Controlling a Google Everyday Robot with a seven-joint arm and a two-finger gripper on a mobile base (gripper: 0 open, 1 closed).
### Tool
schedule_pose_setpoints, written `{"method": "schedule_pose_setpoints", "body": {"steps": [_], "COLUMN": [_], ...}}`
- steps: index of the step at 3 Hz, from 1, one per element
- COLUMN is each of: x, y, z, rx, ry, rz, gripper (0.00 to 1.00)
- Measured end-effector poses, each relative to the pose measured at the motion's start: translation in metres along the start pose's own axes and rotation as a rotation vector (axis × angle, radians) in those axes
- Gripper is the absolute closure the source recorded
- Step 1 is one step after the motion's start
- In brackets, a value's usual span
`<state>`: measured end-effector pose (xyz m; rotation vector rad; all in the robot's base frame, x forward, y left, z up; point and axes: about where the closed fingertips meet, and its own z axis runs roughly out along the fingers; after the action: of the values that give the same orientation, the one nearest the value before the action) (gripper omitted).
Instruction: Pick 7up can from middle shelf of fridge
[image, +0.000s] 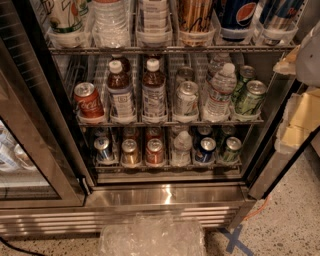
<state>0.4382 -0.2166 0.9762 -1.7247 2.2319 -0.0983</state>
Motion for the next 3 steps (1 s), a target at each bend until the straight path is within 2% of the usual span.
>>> {"method": "schedule_pose_setpoints", "body": {"steps": [1,2,3], "x": [0.000,-0.009,-0.032], "y": [0.000,0.009,0.036], "z": [0.000,0.012,0.040], "rx": [0.000,0.004,-0.007], "ry": [0.000,-0.067,-0.183], "rz": [0.000,0.062,0.191], "gripper": [0.00,0.00,0.00]}}
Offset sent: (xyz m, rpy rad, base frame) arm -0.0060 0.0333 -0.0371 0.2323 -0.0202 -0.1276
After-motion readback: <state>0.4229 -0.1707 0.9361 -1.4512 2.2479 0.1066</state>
